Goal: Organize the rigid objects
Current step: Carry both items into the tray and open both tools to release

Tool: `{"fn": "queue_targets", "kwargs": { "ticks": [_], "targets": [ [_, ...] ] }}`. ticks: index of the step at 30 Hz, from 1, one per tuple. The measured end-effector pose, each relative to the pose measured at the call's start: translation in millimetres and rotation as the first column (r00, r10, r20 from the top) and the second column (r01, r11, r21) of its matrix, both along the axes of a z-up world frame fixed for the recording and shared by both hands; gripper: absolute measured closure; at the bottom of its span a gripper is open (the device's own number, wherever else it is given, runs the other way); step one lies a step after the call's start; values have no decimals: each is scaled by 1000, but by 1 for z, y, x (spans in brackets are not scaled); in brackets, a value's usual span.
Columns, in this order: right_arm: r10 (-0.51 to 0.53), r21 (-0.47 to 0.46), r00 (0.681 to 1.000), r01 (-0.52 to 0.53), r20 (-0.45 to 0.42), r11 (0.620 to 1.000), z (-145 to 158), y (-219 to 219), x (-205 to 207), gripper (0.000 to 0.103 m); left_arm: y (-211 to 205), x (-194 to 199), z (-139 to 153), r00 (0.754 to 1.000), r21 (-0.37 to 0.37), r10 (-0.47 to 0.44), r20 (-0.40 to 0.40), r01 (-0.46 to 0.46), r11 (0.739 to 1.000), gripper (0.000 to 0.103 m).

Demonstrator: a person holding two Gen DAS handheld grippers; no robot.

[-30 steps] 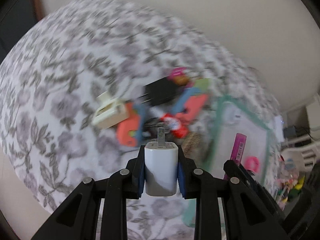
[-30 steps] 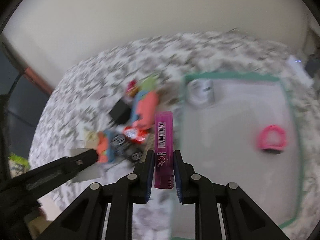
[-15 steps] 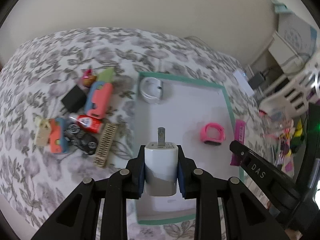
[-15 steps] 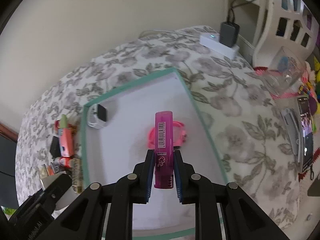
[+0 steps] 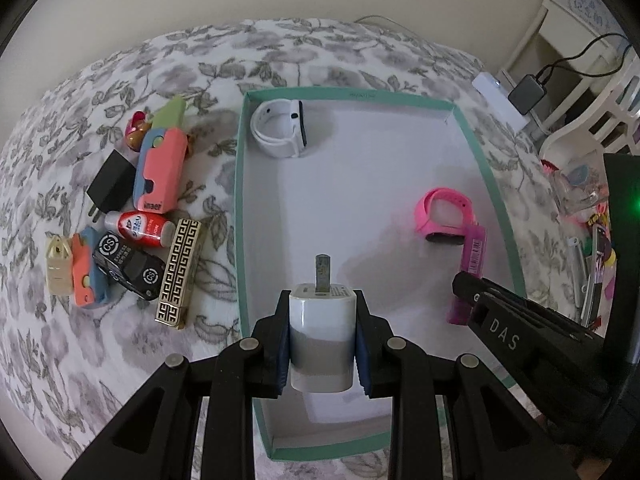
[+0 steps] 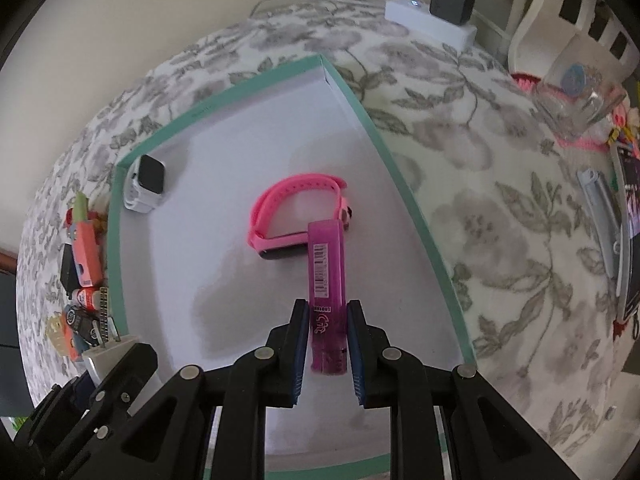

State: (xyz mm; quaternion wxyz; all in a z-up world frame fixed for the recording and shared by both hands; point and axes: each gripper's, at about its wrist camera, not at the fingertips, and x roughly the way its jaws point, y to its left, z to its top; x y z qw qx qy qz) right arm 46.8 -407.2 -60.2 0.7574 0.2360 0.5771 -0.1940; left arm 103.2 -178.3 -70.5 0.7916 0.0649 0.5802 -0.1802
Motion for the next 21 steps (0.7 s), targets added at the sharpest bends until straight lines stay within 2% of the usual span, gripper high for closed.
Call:
{"fn": "queue_targets", "kwargs": {
  "ticks": [4, 11, 13, 15, 19, 21],
  "targets": [
    [-7, 3, 1000, 7, -1, 1000, 0, 0, -2, 82, -1, -2, 2, 1000, -8, -10, 1, 10, 1000, 74],
    [-11, -17, 1000, 11, 15, 1000, 10, 0, 2, 82, -5, -4, 15, 998, -1, -27, 60, 27, 1000, 73],
    [-7, -41, 999, 8, 32, 999, 19, 1, 3, 81, -2, -3, 18, 998, -10, -18, 64, 18, 1000, 69],
    [-4, -60, 999, 7, 50, 998, 27, 3, 3, 79, 2, -1, 21, 998, -25, -2, 67, 4, 1000, 56],
    [2, -80, 998, 4, 68, 997, 34, 7, 3, 72, 12, 4, 29, 996, -53, 42, 81, -38, 998, 53],
    [7, -83, 997, -1, 72, 997, 35, 10, 4, 71, 20, 8, 32, 995, -68, 69, 79, -64, 996, 45]
  ]
}}
